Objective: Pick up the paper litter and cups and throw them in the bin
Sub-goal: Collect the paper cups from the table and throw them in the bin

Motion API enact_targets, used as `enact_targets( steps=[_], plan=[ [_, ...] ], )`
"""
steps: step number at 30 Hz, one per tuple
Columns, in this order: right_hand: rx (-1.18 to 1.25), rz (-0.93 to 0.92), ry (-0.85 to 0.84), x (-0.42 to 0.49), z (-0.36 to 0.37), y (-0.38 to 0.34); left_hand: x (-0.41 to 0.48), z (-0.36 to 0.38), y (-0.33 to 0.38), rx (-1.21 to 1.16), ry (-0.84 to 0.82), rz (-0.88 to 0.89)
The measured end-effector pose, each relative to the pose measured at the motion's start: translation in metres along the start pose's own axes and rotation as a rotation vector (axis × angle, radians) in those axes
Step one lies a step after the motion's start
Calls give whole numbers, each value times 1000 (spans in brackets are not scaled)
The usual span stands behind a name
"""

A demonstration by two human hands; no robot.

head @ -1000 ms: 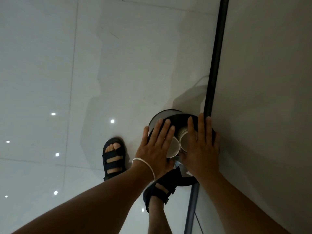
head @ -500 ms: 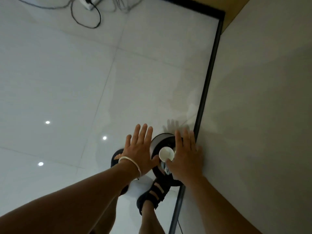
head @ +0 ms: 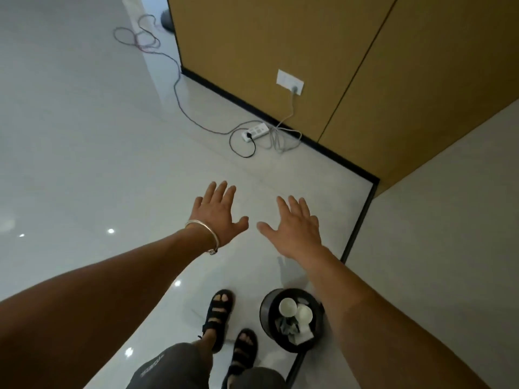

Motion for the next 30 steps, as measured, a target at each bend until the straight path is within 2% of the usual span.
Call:
enact_targets(
  steps=[7,12,19,24,30],
  plan=[
    [-64,-259,-1,-29,-56,-130,-79,-107,-98,9,128,-217],
    [-94,-472,20,-57,-64,-256,-153,-153,-198,48,152,-396],
    [-142,-754,-28,-130,-25,-459,-267,-204,-356,6,250,-652],
    [-143,-938,-52,-186,15,-601,-372,-252,-486,64,331,-856],
    [-145,-1112,-98,-233,54,-727,-459,-278,-591,112,348,-1051]
  ],
)
Point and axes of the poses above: each hand's wrist, its own x-axis towards the middle knuckle, its own z-axis out of the palm, y = z × x, the point moved 7 cm from there along x, towards the middle knuckle, and after that the axes turned 13 degrees about y, right-handed, at the moved point
